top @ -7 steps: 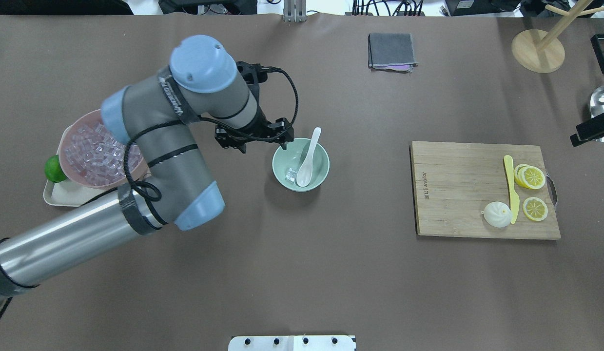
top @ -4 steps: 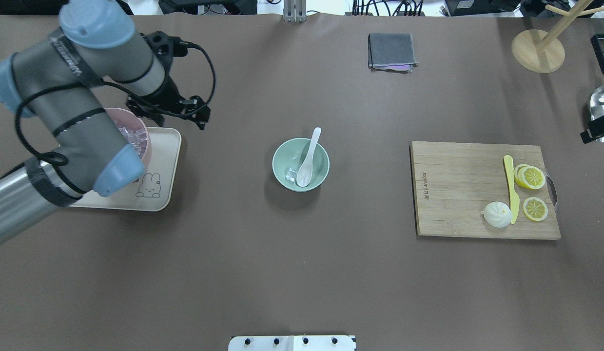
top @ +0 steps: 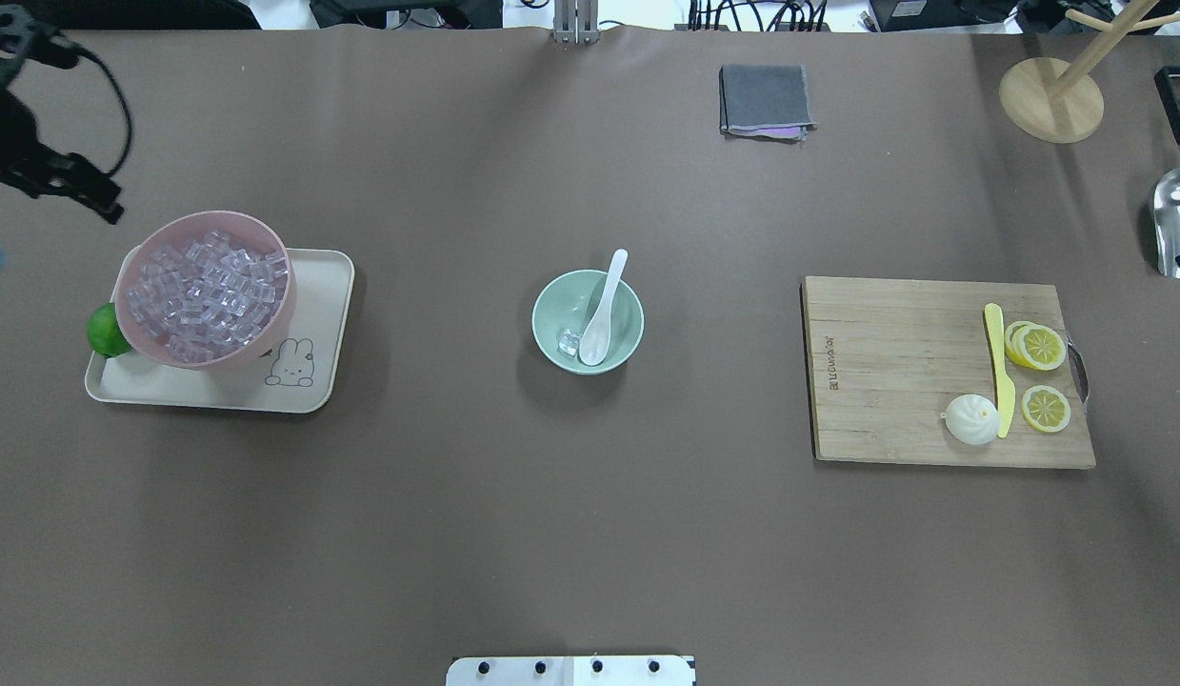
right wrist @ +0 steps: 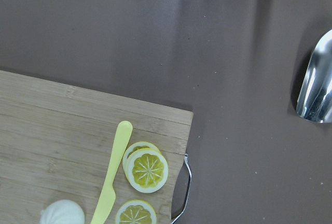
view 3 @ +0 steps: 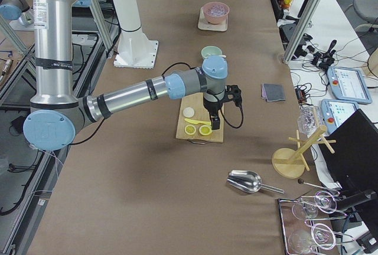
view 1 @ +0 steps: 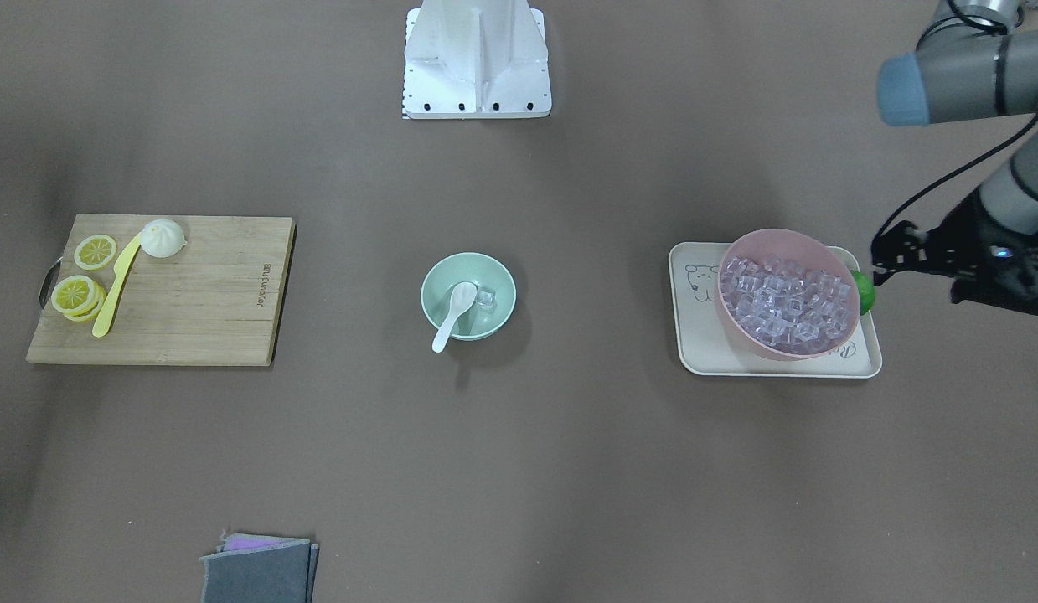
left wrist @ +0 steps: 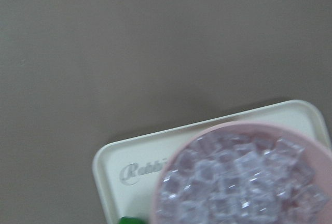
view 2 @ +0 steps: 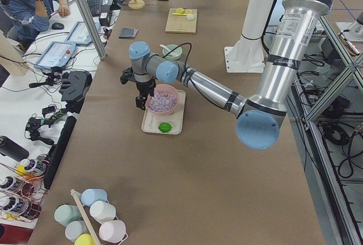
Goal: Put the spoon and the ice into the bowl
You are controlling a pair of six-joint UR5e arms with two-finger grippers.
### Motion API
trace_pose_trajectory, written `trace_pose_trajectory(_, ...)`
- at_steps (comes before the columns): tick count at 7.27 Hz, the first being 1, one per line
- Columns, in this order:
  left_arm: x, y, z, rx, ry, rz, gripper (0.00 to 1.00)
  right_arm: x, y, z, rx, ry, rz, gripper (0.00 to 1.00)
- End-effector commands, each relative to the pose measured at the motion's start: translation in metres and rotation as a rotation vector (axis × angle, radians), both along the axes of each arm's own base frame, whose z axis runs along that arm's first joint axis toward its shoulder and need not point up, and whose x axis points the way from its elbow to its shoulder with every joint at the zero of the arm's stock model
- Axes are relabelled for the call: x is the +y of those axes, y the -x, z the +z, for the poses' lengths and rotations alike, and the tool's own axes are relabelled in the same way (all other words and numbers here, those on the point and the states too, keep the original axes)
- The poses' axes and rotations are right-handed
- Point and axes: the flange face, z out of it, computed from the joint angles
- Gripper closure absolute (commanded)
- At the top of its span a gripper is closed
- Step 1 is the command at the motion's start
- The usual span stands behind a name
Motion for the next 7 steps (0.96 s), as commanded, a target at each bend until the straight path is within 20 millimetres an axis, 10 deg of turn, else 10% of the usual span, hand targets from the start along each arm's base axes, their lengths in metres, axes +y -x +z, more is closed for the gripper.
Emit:
trace_pose_trajectory(1,0.024,0.072,0.074,-0.030,0.034,-0.008,0.01,-0.006,-0.036,0.054,0.000,-0.005,-0.046,0.00)
trace_pose_trajectory(4,0.036,0.123,0.146,-0.035,0.055,-0.086,0.01,-0.006,-0.056,0.082,-0.020,0.002,-0.060,0.00)
trace_pose_trajectory(7,0.057,0.130,0.160,0.091,0.118,-0.084,0.01,-0.008,-0.055,0.082,-0.031,0.007,-0.057,0.00)
